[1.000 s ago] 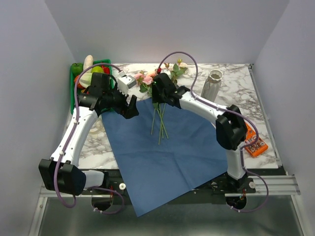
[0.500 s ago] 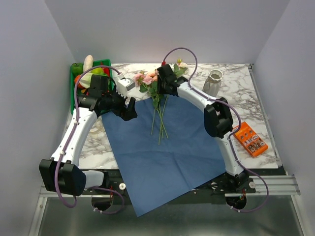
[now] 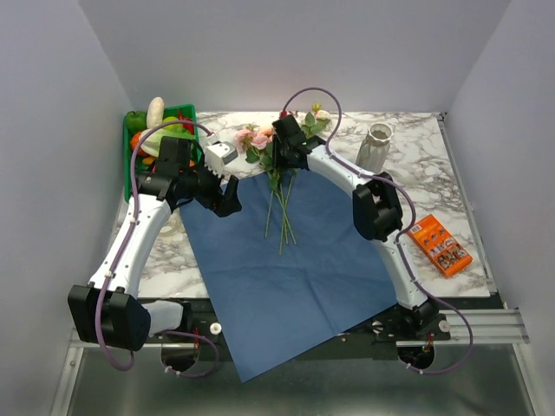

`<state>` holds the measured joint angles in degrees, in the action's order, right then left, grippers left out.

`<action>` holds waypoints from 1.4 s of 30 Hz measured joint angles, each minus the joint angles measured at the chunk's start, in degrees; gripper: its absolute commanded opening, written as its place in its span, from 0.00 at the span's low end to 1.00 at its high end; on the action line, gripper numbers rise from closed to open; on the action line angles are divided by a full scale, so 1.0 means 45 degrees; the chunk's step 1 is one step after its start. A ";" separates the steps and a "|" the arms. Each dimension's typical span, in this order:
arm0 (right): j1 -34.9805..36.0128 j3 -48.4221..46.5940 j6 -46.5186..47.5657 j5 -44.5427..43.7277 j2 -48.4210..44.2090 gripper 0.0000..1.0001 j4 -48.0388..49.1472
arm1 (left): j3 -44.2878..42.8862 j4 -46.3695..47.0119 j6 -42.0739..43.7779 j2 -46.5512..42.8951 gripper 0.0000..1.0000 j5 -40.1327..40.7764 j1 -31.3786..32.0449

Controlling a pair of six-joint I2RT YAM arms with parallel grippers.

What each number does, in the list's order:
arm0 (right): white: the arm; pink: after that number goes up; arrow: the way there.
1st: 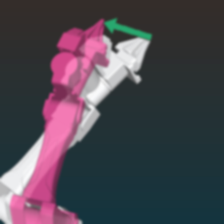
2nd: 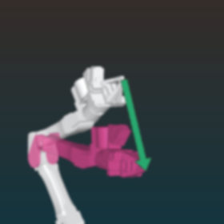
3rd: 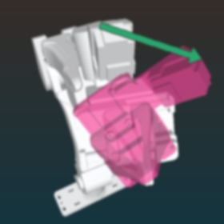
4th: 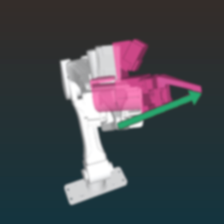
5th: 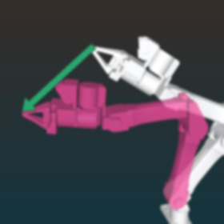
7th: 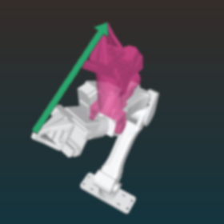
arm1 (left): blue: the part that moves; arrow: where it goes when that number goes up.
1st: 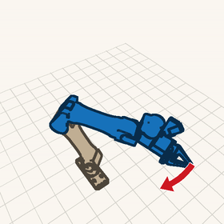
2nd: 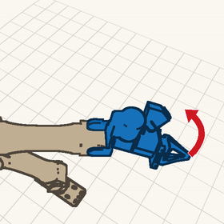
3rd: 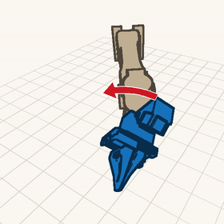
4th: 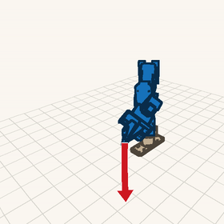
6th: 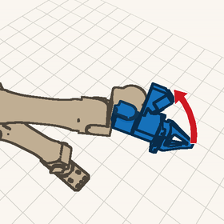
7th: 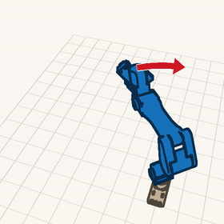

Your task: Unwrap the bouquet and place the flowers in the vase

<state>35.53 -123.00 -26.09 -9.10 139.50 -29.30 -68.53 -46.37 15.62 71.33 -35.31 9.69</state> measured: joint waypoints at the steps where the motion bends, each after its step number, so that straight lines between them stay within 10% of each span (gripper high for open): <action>1: 0.0000 -0.0136 -0.0010 0.0010 0.0136 0.38 -0.0034 | 0.0024 0.0000 0.0000 -0.0019 0.90 0.0000 0.0000; 10: 0.0010 -0.0034 -0.0209 0.0199 0.0311 0.14 0.0141 | 0.0078 0.0005 0.0010 -0.0282 0.90 0.0063 0.0000; 42: 0.1778 1.1497 0.1418 0.0146 -0.9437 0.23 0.9296 | 0.0189 0.0107 -0.0393 0.0287 0.99 -0.0063 0.0000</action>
<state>43.53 -71.26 -19.70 -8.45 97.03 12.53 -67.68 -45.89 13.85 72.62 -35.59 9.69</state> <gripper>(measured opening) 0.239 0.985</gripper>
